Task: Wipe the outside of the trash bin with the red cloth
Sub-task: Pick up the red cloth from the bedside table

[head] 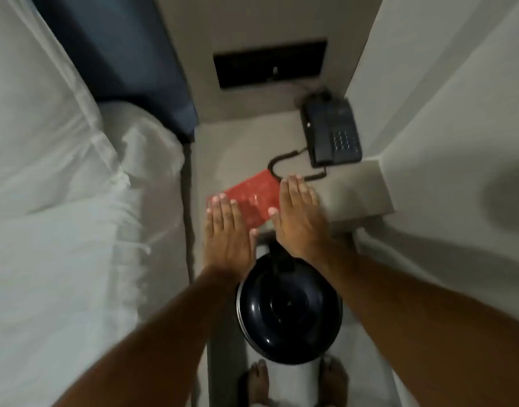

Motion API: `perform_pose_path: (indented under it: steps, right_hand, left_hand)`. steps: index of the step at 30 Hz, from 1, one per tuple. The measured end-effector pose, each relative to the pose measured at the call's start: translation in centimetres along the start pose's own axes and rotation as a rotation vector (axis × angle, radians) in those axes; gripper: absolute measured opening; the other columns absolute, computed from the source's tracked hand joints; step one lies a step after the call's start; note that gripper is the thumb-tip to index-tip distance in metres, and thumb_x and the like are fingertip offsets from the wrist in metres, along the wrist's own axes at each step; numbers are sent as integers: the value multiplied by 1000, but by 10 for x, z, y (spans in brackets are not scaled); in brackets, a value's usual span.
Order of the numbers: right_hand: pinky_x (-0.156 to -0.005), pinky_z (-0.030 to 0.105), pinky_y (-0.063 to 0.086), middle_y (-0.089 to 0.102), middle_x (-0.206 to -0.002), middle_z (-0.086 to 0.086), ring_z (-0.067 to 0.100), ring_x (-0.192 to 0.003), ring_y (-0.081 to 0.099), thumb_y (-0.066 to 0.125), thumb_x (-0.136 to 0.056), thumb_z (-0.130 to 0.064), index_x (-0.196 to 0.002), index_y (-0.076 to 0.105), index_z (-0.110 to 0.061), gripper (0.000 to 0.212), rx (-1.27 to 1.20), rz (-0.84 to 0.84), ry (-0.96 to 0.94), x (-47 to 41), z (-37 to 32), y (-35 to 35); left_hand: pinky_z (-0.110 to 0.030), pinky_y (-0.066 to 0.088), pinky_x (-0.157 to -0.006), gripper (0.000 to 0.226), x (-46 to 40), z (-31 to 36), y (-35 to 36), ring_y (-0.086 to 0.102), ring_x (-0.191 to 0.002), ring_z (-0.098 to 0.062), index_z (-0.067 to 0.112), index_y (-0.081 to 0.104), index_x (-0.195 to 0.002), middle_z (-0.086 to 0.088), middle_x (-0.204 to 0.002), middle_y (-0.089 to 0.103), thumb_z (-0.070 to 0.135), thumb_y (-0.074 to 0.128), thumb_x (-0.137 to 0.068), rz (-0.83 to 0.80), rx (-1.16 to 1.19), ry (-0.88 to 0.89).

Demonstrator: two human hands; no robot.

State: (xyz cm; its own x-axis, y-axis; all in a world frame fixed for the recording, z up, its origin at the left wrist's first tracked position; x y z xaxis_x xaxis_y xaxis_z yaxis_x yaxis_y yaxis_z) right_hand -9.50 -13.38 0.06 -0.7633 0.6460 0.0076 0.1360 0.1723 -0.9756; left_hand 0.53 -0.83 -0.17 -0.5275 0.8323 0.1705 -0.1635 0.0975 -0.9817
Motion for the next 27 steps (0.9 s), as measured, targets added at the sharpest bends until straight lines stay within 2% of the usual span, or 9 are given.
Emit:
perform_pose_path:
  steps: [4, 7, 9, 12, 15, 21, 24, 27]
  right_hand:
    - [-122, 56, 24, 37, -156, 33, 46, -146, 34, 48, -102, -32, -150, 32, 11, 66, -56, -71, 32, -7, 27, 64]
    - [-110, 55, 40, 52, -144, 31, 45, -130, 51, 51, -101, -38, -148, 36, 10, 68, -252, -51, 113, -22, 27, 89]
    - [-100, 52, 50, 60, -130, 25, 38, -117, 58, 59, -96, -48, -140, 45, 5, 70, -411, 2, 256, -40, 24, 98]
    - [-99, 42, 51, 61, -124, 17, 31, -116, 58, 75, -83, -53, -127, 57, -2, 70, -496, 70, 477, -62, 24, 113]
    - [-97, 39, 47, 65, -121, 11, 28, -114, 57, 72, -81, -57, -123, 62, -10, 64, -415, 175, 436, -65, 24, 132]
    - [-89, 35, 48, 68, -113, 0, 21, -105, 60, 66, -79, -62, -116, 61, -18, 58, -345, 346, 379, -65, 18, 148]
    - [-84, 36, 50, 69, -105, -5, 18, -97, 61, 68, -80, -59, -111, 59, -22, 48, -371, 344, 340, -62, 20, 146]
    - [-78, 35, 51, 65, -86, -14, 11, -79, 62, 69, -86, -51, -108, 58, -26, 35, -509, 305, 325, -59, 20, 147]
  left_hand:
    - [-53, 4, -122, 74, -21, -29, 64, 3, -150, -44, -10, 8, -152, -34, -160, 7, 41, 26, -101, -1, -14, -15]
    - [-53, 7, -122, 74, -39, -40, 91, 5, -149, -44, -9, 7, -152, -33, -160, 7, 43, 23, -102, -3, 1, 41]
    - [-54, 10, -121, 73, -51, -42, 103, 6, -150, -43, -7, 7, -152, -32, -161, 7, 44, 21, -103, -17, 9, 79]
    - [-57, 13, -120, 70, -57, -42, 120, 8, -149, -44, -6, 11, -152, -30, -161, 10, 41, 25, -103, 9, 26, 90]
    - [-58, 16, -119, 68, -59, -44, 133, 12, -149, -44, -7, 19, -151, -31, -160, 16, 38, 30, -101, 97, 38, 114]
    - [-58, 22, -117, 65, -62, -48, 152, 23, -145, -46, -8, 30, -147, -33, -155, 28, 37, 30, -100, 272, 28, 145]
    - [-58, 27, -114, 63, -61, -46, 158, 28, -143, -46, -7, 34, -146, -33, -153, 32, 37, 31, -100, 378, 15, 141]
    - [-57, 33, -111, 62, -58, -46, 165, 35, -139, -47, -7, 38, -144, -33, -151, 37, 37, 31, -100, 478, 1, 116]
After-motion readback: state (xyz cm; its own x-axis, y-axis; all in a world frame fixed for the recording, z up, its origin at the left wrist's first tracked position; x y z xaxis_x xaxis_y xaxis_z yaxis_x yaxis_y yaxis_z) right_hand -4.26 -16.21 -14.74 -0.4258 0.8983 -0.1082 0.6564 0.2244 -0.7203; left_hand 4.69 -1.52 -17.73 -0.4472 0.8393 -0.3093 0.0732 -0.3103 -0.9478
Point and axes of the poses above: each hand's wrist, its own x-axis away from the middle knuckle, its own y-axis out of the palm, z = x × y, the point moved 1 cm from there along -x, towards the middle knuckle
